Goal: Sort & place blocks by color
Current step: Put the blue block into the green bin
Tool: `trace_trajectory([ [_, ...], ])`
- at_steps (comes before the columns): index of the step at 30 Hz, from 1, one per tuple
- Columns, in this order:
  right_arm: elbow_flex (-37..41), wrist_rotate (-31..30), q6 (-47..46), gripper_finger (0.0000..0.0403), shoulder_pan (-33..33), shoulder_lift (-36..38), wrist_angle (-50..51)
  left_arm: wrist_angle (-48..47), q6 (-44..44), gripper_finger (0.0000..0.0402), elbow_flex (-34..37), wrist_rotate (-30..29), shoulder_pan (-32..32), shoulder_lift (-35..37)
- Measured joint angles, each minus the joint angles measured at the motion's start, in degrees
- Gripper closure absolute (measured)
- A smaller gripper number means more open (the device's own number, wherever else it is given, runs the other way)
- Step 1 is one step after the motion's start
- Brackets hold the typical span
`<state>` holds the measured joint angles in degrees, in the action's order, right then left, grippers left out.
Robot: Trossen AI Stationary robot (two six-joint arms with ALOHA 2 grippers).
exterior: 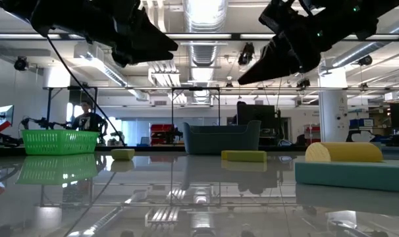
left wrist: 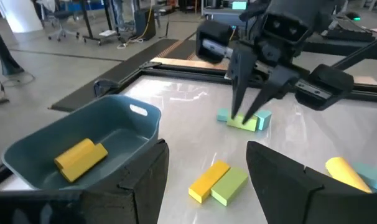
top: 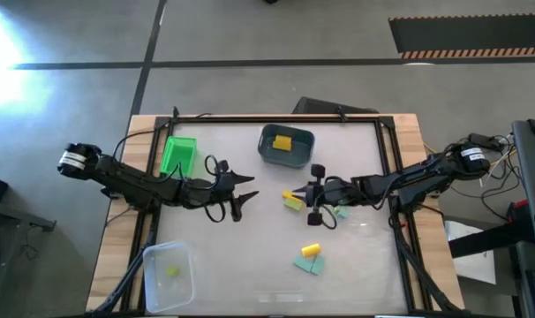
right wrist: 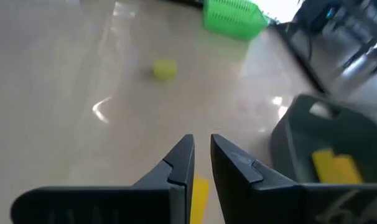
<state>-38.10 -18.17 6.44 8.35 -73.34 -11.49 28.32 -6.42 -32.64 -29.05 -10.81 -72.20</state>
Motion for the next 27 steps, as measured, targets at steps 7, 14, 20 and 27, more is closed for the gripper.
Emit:
trace_trajectory([
  [7, -8.2, 0.1, -15.5, 0.0315, -0.1, 0.0, 25.1, 0.0, 2.0, 0.0202, -0.8, 0.0, 0.2, 0.0],
  [14, -15.4, 6.9, -47.0, 0.0247, -0.1, 0.0, 60.7, -0.1, 3.3, 0.0202, -1.1, 0.0, 0.3, 0.0],
  [20, -15.6, 8.3, -72.2, 0.0223, 2.9, 0.0, 77.9, -0.1, 4.3, 0.0202, -1.2, 0.0, 0.6, 0.1],
  [27, -12.9, 14.1, -65.9, 0.0220, 6.3, -0.3, 71.5, -0.3, 5.0, 0.0202, -1.1, 0.0, 0.7, 0.1],
])
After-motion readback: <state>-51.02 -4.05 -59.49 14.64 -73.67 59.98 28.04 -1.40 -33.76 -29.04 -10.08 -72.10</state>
